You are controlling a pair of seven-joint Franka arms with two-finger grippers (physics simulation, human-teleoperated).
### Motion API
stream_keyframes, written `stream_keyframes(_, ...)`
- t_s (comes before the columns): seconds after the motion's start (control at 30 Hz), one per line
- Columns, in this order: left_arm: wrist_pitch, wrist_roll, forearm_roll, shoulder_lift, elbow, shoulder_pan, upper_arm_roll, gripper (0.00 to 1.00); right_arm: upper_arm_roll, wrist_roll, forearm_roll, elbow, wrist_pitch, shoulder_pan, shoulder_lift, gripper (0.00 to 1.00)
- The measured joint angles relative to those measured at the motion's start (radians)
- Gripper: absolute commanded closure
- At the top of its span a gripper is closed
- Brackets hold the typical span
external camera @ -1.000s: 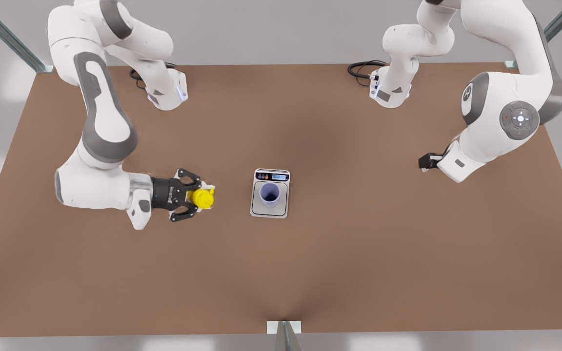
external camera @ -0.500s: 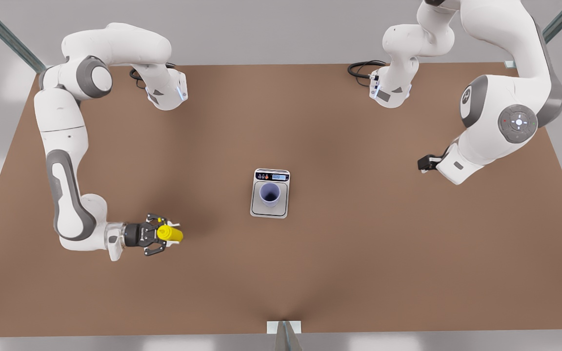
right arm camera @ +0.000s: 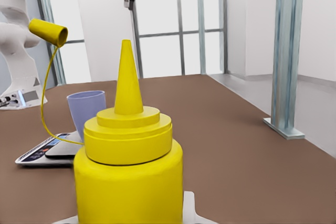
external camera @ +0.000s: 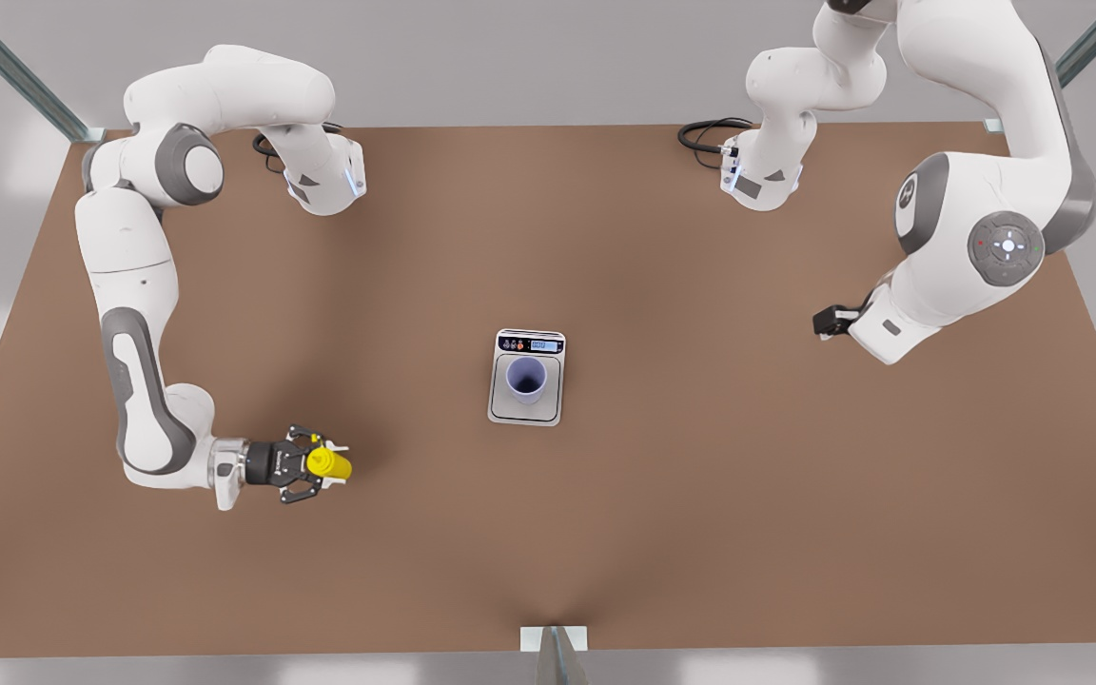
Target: Move cup to the weight, pick up sauce bottle, pour sauce
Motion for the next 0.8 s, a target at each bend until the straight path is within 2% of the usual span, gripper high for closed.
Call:
stream_keyframes(0.43, 0.000, 0.000, 0.000, 0.003, -0.001, 0.000, 0.000, 0.00, 0.000, -0.016, 0.000, 0.001, 0.028, 0.000, 0.031, 0.52)
stream_keyframes(0.57, -0.002, 0.000, 0.000, 0.003, -0.001, -0.001, 0.000, 0.00, -0.001, -0.014, 0.000, 0.001, 0.029, 0.001, 0.036, 0.49)
stream_keyframes(0.6, -0.002, 0.000, 0.000, 0.003, -0.001, -0.001, 0.000, 0.00, -0.001, -0.014, 0.000, 0.001, 0.029, 0.002, 0.036, 0.44)
stream_keyframes(0.7, -0.002, 0.000, 0.000, 0.003, 0.000, -0.001, 0.000, 0.00, -0.003, -0.013, 0.000, 0.001, 0.043, 0.000, 0.036, 0.17)
stream_keyframes(0.73, -0.002, 0.000, 0.000, 0.003, -0.001, -0.001, 0.000, 0.00, -0.003, -0.013, 0.000, -0.001, 0.045, 0.000, 0.036, 0.00)
stream_keyframes(0.8, -0.002, 0.000, 0.000, 0.003, -0.001, -0.001, 0.000, 0.00, -0.002, -0.011, 0.000, -0.001, 0.045, 0.000, 0.038, 0.00)
